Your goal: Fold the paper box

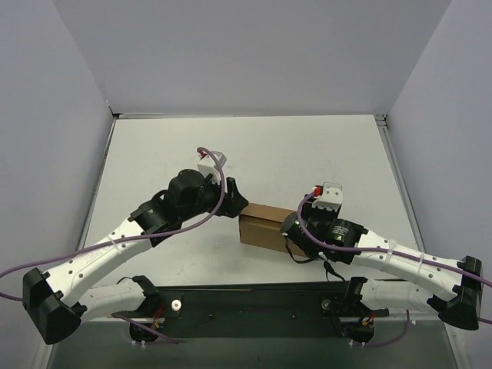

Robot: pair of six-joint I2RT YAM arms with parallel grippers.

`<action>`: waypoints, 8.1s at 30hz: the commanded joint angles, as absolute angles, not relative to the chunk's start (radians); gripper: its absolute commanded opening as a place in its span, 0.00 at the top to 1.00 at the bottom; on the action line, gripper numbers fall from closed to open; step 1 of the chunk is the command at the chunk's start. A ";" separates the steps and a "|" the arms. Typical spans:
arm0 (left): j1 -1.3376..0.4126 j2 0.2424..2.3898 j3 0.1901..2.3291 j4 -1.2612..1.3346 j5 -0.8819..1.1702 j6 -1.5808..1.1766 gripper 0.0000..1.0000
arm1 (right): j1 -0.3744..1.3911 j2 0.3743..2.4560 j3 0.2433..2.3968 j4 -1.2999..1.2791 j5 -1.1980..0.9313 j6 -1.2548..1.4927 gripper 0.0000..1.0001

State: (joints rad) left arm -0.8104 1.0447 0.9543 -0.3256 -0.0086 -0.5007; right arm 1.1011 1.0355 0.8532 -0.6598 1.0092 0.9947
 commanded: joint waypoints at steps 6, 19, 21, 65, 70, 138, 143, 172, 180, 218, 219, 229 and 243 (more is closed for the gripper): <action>-0.792 1.105 0.862 -0.190 0.063 -0.595 0.26 | 1.111 1.039 0.813 -0.742 0.962 1.040 0.60; -0.792 1.049 0.655 -0.155 0.069 -0.611 0.48 | 1.111 1.035 0.831 -0.742 0.951 1.025 0.59; -0.792 1.048 0.631 -0.155 0.060 -0.606 0.50 | 1.111 1.028 0.859 -0.742 0.940 0.988 0.57; -0.811 1.097 0.632 -0.196 -0.021 -0.543 0.58 | 0.716 0.479 0.723 -0.919 0.302 1.069 0.75; -0.819 1.100 0.621 -0.192 -0.032 -0.546 0.58 | 0.718 0.468 0.683 -0.943 0.282 1.077 0.88; -0.911 1.157 0.597 -0.196 -0.141 -0.509 0.72 | 0.735 0.633 0.725 -1.209 0.035 0.959 1.00; -0.911 1.164 0.600 -0.196 -0.141 -0.505 0.72 | 0.735 0.709 0.811 -1.313 0.055 0.881 0.98; -0.917 1.200 0.568 -0.101 -0.100 -0.491 0.75 | 0.903 0.629 0.646 -1.307 0.066 1.169 1.00; -0.904 1.161 0.538 -0.100 -0.104 -0.537 0.63 | 0.956 0.718 0.650 -1.246 0.080 1.166 1.00; -0.528 0.907 0.609 -0.060 0.241 -0.678 0.42 | 0.956 0.828 0.736 -1.134 0.158 1.091 1.00; -0.528 0.905 0.604 -0.061 0.242 -0.675 0.44 | 0.956 0.828 0.736 -1.134 0.158 1.088 1.00; -0.528 0.902 0.549 -0.077 0.219 -0.653 0.59 | 0.956 0.825 0.729 -1.137 0.155 1.089 1.00; -0.528 0.923 0.471 -0.192 0.121 -0.644 0.73 | 0.956 0.805 0.744 -1.172 0.166 1.094 1.00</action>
State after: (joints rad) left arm -0.5350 0.8902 0.5350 0.0486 0.2413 -0.6968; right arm 0.9379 0.7361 0.8410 -0.7918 0.2562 1.1515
